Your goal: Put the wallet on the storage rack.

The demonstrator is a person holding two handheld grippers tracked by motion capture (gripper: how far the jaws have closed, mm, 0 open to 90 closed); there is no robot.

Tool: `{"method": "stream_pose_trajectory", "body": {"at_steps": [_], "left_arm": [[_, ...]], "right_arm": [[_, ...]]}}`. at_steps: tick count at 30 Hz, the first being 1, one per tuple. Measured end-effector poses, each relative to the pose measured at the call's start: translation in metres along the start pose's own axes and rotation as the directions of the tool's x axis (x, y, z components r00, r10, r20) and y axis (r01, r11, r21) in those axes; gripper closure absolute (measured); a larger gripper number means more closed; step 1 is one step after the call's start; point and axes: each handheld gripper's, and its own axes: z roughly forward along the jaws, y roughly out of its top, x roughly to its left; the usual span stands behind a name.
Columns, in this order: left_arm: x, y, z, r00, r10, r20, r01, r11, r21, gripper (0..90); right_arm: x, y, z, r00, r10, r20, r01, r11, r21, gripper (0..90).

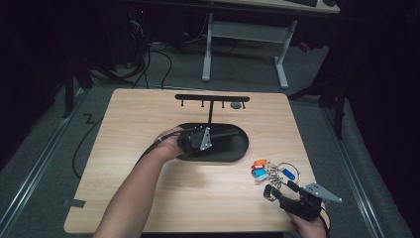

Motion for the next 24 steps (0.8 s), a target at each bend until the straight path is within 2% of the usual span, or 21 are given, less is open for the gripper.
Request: {"method": "stream_pose_trajectory", "body": {"at_steps": [2,8,13,18,24], "left_arm": [[0.000,-0.002,0.001,1.0000,0.009,-0.002,-0.009,0.9999,0.012,68.0],[0.001,-0.002,0.001,0.9999,-0.014,0.009,0.014,0.9998,0.014,66.6],[-0.004,-0.004,0.005,0.9991,-0.034,0.025,0.032,0.9961,0.082,56.7],[-0.004,-0.005,0.002,0.9980,-0.046,0.043,0.043,0.9968,0.067,53.0],[-0.001,-0.006,-0.007,0.9979,-0.052,0.040,0.049,0.9972,0.056,51.8]], "right_arm": [[0.000,0.000,0.000,1.0000,-0.003,0.000,0.003,1.000,0.001,24.4],[-0.001,0.000,0.000,1.0000,-0.004,0.000,0.004,1.000,-0.001,24.4],[-0.001,0.000,0.000,1.0000,-0.005,0.001,0.005,1.000,0.001,24.5],[-0.001,0.000,0.000,1.0000,-0.004,0.002,0.004,1.000,0.003,24.4],[0.000,0.000,0.001,1.0000,-0.007,0.003,0.007,1.000,0.005,24.4]]}}
